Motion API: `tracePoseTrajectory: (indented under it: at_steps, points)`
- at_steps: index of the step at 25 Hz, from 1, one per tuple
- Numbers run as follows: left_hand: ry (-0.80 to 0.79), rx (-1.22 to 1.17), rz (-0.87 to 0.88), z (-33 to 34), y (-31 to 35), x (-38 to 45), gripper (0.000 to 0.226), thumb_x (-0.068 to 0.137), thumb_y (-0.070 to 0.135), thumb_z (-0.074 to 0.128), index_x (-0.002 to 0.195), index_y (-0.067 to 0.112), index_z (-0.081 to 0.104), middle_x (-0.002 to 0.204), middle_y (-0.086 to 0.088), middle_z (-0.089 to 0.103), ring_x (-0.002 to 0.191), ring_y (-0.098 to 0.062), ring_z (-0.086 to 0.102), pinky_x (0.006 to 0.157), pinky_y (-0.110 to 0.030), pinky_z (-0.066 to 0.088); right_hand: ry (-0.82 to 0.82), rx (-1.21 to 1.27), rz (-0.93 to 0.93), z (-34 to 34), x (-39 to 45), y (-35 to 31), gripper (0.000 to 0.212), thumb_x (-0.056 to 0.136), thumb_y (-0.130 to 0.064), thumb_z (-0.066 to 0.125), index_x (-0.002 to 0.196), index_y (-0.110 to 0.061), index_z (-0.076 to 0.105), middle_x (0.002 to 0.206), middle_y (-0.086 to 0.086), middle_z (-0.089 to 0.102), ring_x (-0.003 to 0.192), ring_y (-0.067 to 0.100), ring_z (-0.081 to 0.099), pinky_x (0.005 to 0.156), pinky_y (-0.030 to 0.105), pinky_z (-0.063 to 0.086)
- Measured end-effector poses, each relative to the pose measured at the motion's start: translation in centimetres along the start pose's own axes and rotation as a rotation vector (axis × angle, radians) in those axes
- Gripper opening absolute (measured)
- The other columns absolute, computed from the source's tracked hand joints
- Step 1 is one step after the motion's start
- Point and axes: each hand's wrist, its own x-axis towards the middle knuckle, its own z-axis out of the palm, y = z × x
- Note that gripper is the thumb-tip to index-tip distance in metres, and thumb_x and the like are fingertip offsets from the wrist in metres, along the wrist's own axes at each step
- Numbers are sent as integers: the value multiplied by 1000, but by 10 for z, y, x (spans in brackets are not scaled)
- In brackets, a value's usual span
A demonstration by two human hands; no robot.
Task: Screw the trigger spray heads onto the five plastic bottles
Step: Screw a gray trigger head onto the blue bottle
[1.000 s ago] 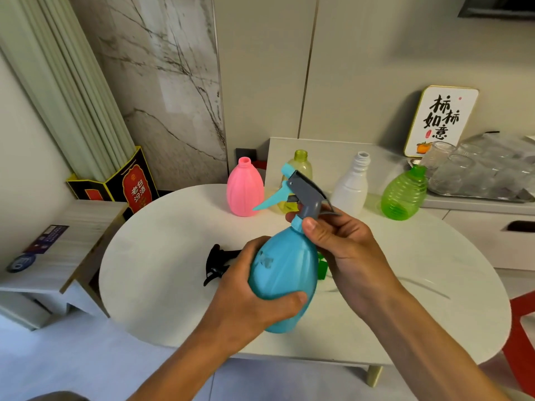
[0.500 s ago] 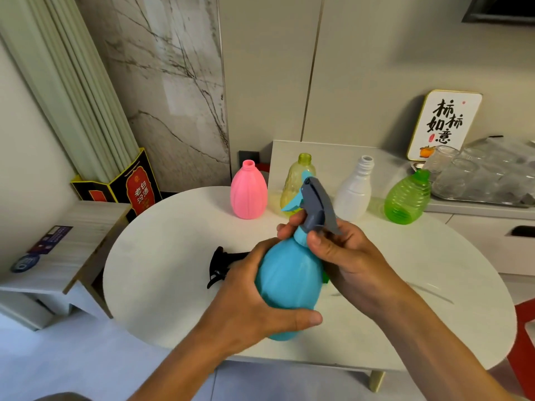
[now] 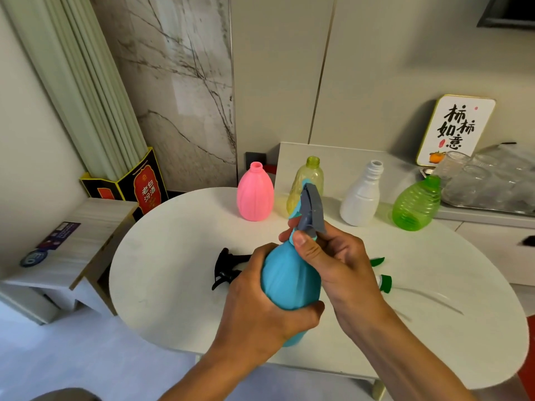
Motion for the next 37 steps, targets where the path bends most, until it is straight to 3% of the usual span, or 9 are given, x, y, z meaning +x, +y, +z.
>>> tracePoseTrajectory:
  at_steps: [6, 9, 13, 17, 19, 24, 31, 34, 37]
  points:
    - [69, 53, 60, 4, 0, 5, 77, 46, 52, 82, 108, 60, 37, 108, 38, 52, 98, 10, 56, 67, -3, 46, 57, -47, -79, 9, 0, 0, 12, 88, -25, 70, 97, -31, 76, 92, -4, 78, 90, 9, 71, 76, 17, 53]
    - [139, 82, 63, 6, -2, 6, 83, 43, 52, 84, 112, 53, 38, 110, 36, 51, 98, 9, 55, 68, -10, 51, 81, -68, -100, 20, 4, 3, 15, 92, -19, 68, 100, -30, 74, 92, -8, 78, 88, 6, 71, 73, 14, 52]
    - [249, 112, -1, -18, -9, 25, 87, 41, 55, 85, 116, 50, 40, 104, 26, 60, 94, -5, 61, 68, -28, 58, -65, -151, -44, 29, 15, 4, 26, 92, -29, 68, 118, -32, 66, 110, -15, 74, 102, -2, 66, 77, 13, 52]
    - [381, 46, -16, -77, -32, 91, 85, 46, 54, 85, 117, 48, 38, 103, 34, 51, 100, 8, 54, 62, -14, 52, -112, -398, 90, 16, 17, 14, 39, 90, -26, 70, 124, -38, 57, 118, -16, 67, 101, -4, 63, 65, 7, 47]
    - [430, 46, -45, -97, -52, 125, 83, 51, 40, 90, 119, 42, 42, 104, 26, 51, 99, -1, 55, 69, -21, 52, -156, -469, 159, 10, 17, 19, 34, 89, -27, 70, 119, -39, 58, 114, -15, 69, 104, 5, 63, 72, 13, 46]
    - [428, 115, -99, -110, -108, 190, 85, 55, 28, 94, 126, 28, 48, 108, 12, 53, 105, -15, 55, 78, -32, 53, -207, -732, 74, -4, 15, 19, 34, 90, -36, 63, 120, -47, 52, 111, -26, 66, 112, 2, 54, 94, 30, 44]
    - [338, 11, -202, -109, -153, 199, 93, 61, 18, 91, 137, 29, 40, 118, 5, 53, 109, -16, 52, 67, -20, 48, -203, -884, -13, -20, 10, 10, 39, 88, -45, 60, 124, -52, 45, 110, -32, 61, 100, -2, 52, 67, 13, 32]
    - [290, -1, -290, -115, -148, 195, 96, 59, 18, 93, 139, 26, 40, 125, 1, 54, 117, -21, 52, 82, -33, 53, -211, -959, -9, -25, 9, 13, 40, 90, -43, 60, 127, -48, 45, 111, -31, 59, 101, -1, 50, 68, 12, 35]
    - [210, 80, -442, -121, -150, 167, 108, 62, 21, 92, 149, 21, 28, 145, -8, 46, 132, -26, 43, 106, -46, 42, -216, -1019, -43, -24, 11, 15, 40, 91, -38, 60, 129, -42, 49, 112, -24, 62, 105, 5, 52, 79, 23, 40]
